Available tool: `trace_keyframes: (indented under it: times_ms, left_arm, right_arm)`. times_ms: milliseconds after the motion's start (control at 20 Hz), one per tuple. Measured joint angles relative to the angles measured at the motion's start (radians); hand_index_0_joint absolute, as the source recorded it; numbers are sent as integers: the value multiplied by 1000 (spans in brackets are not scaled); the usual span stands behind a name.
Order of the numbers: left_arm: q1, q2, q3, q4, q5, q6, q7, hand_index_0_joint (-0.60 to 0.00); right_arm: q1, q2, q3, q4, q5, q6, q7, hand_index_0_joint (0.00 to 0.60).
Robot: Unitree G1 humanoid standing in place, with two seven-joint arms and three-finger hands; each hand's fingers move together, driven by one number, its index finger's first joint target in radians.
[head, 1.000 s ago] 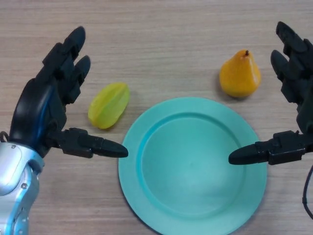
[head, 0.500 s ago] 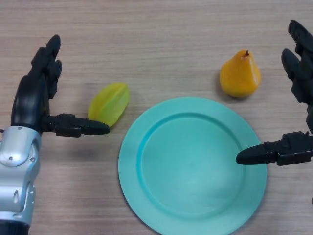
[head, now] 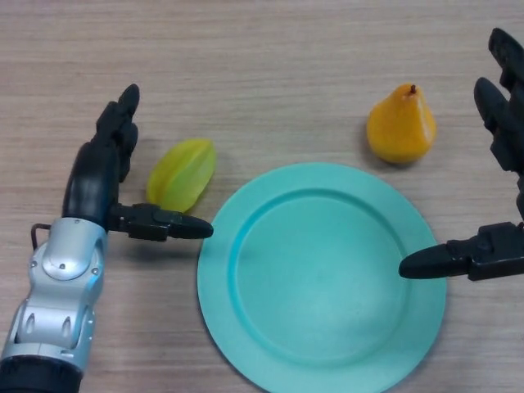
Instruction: Pick up the yellow starfruit and place it on the plate
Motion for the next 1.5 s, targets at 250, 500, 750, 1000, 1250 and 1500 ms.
trace_keyframes:
  times_ms: [250,500,750,1000,1250,1500]
  left_arm:
    - [20,-10,-11,-5,71,-25,1,-600]
    - [41,-15,-9,-109,-48,169,1,-600]
    - [65,-13,11,-170,-136,181,85,-600]
    - [116,2,29,-404,-160,170,85,-600]
    - [213,-44,-63,-675,-146,182,-15,-600]
    - [309,-52,-206,-770,64,293,-257,-600]
  right_arm:
    - [2,0,-3,-27,0,1,-3,0]
    - [6,0,-7,-34,1,1,-3,0]
    - [9,1,-6,-37,1,1,-4,0]
    - [11,1,-3,-39,1,1,-5,0]
    - [10,2,5,-39,1,1,-5,0]
    - [12,3,7,-39,1,1,-6,0]
